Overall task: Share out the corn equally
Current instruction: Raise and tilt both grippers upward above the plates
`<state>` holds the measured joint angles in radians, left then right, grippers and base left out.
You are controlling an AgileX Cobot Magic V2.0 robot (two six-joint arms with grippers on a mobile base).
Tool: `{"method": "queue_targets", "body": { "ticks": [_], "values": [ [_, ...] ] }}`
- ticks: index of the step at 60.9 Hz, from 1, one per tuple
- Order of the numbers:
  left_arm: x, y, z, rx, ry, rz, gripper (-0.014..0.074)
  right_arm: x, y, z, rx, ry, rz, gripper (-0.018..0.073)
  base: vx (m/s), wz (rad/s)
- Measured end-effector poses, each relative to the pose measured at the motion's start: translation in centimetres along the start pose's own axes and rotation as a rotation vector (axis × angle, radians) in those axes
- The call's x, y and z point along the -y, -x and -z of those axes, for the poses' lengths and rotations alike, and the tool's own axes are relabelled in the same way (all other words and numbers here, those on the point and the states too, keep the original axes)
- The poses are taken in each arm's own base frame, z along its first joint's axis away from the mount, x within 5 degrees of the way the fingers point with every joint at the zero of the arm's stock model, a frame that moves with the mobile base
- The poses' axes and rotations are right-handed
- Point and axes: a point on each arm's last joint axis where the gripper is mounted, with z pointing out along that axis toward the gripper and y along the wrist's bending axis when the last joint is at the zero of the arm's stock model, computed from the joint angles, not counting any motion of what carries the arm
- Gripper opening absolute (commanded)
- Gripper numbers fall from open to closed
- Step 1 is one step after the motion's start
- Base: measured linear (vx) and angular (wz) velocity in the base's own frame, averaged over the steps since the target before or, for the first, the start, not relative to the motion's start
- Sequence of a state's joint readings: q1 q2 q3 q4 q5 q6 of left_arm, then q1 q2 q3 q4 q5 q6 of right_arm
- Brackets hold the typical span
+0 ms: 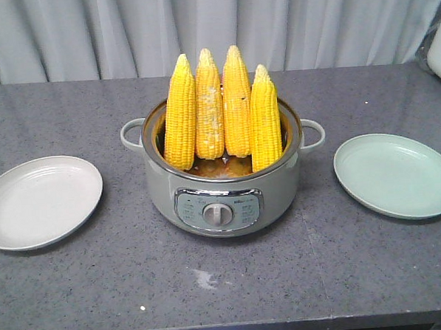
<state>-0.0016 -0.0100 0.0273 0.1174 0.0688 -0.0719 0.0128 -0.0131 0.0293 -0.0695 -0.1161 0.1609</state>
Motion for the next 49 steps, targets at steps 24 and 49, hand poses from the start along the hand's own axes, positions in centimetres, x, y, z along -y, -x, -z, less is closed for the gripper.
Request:
{"method": "queue_targets", "body": {
  "ticks": [24, 49],
  "values": [
    [0.00, 0.00, 0.00, 0.000, 0.000, 0.000, -0.0007, 0.00, 0.00, 0.00, 0.000, 0.000, 0.000, -0.0001, 0.00, 0.00],
    [0.00, 0.00, 0.00, 0.000, 0.000, 0.000, -0.0007, 0.00, 0.00, 0.00, 0.000, 0.000, 0.000, -0.0001, 0.00, 0.00]
  ]
}}
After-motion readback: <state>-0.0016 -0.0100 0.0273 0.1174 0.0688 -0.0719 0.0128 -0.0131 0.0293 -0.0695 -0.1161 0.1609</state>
